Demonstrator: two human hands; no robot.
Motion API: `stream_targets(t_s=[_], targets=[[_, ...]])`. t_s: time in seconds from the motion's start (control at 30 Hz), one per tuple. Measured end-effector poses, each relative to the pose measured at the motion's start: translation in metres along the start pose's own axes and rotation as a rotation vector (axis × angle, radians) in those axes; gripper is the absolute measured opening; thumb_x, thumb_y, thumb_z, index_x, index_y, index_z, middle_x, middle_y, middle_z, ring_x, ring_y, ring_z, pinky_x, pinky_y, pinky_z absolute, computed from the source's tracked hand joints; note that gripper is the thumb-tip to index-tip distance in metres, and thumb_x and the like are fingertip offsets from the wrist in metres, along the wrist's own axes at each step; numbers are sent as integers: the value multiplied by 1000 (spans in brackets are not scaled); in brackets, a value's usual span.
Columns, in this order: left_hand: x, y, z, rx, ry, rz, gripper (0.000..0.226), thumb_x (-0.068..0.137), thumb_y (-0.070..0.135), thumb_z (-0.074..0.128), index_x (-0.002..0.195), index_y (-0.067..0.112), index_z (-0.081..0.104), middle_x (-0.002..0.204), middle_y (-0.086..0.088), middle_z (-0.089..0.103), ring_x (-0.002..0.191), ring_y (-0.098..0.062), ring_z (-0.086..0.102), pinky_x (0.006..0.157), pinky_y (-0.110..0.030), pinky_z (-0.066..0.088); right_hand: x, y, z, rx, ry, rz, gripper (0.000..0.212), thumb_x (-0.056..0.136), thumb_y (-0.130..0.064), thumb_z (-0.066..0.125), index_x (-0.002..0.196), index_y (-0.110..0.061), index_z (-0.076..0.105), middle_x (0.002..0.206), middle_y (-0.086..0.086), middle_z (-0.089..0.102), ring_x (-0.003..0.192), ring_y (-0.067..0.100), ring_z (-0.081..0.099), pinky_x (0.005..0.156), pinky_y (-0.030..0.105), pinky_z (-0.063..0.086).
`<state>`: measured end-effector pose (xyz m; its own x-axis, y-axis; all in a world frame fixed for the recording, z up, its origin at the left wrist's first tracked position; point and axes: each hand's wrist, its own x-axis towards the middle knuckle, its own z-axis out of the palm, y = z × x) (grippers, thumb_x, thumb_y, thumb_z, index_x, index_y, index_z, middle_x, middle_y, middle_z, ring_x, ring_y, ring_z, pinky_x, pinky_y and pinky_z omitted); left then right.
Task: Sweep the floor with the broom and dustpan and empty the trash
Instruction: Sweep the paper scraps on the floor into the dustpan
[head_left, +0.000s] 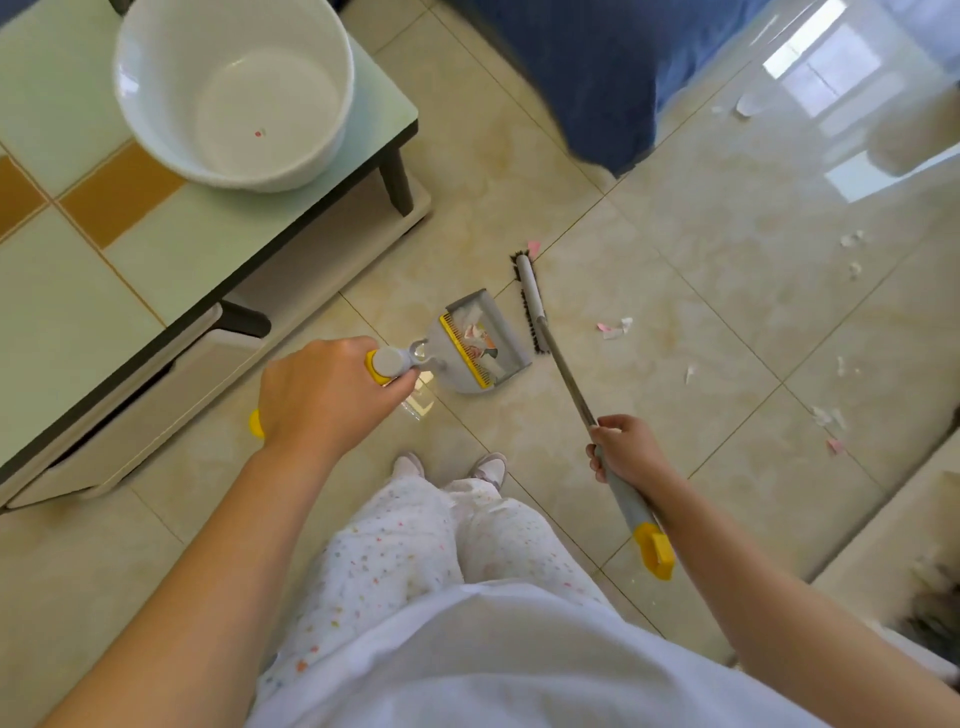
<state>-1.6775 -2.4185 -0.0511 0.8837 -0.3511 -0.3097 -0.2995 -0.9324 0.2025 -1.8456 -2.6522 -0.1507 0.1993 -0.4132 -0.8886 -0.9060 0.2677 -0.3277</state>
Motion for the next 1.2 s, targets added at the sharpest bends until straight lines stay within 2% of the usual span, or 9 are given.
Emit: stream_targets(t_s=[0.2,0.3,0.53,0.7,0.83,0.97,1.03,1.1,1.2], targets=[[60,31,-7,35,16,62,53,80,62,57,57,15,53,49,2,48,53,-27,51,47,-22,29,25,-32,-10,53,73,-5,35,95,-6,42,129,1,47,67,11,50,49,19,45,43,26,40],[97,45,-15,32,-9,73,47,80,57,58,59,14,54,51,1,50,55,-28,52,49,-23,32,39,-58,-9,86,94,24,35,95,-6,40,129,0,46,68,11,50,50,19,46,41,24,40],[170,62,-31,13,-60,120,42,81,54,55,62,16,60,53,0,54,55,-25,55,47,-22,34,73,-123,-5,42,142,55,12,93,-2,37,94,0,48,66,13,48,48,22,43,44,25,39],[212,73,-39,29,-101,170,42,82,52,54,62,16,58,55,0,55,56,-25,53,47,-23,34,102,-162,-3,-33,163,94,13,90,-1,35,94,1,48,78,19,51,54,24,46,49,29,41],[235,86,-41,54,-130,191,39,82,53,55,67,18,61,59,0,59,59,-26,56,51,-25,41,120,-181,-9,-89,153,103,15,86,-3,36,93,-1,48,79,21,55,58,27,51,59,36,48],[255,100,-40,67,-129,183,40,80,52,55,62,17,56,57,0,55,57,-26,53,49,-23,34,133,-195,-15,-224,122,98,11,87,0,34,91,-3,44,83,22,56,55,27,51,58,35,51],[262,109,-40,91,-111,167,40,79,53,56,62,17,55,56,0,54,55,-25,51,48,-22,30,140,-204,-19,-322,89,89,11,88,1,36,95,-2,44,87,21,55,54,24,49,48,27,42],[265,115,-39,112,-107,161,40,78,53,55,62,17,56,56,0,54,54,-24,50,47,-21,30,141,-208,-21,-400,66,81,10,89,1,37,96,-2,43,90,19,53,56,21,45,44,25,31],[267,123,-37,125,-103,152,40,77,52,56,60,16,56,53,-1,53,51,-24,49,47,-23,34,142,-203,-20,-401,20,75,7,90,0,38,94,-3,42,84,17,51,58,22,46,46,25,33]])
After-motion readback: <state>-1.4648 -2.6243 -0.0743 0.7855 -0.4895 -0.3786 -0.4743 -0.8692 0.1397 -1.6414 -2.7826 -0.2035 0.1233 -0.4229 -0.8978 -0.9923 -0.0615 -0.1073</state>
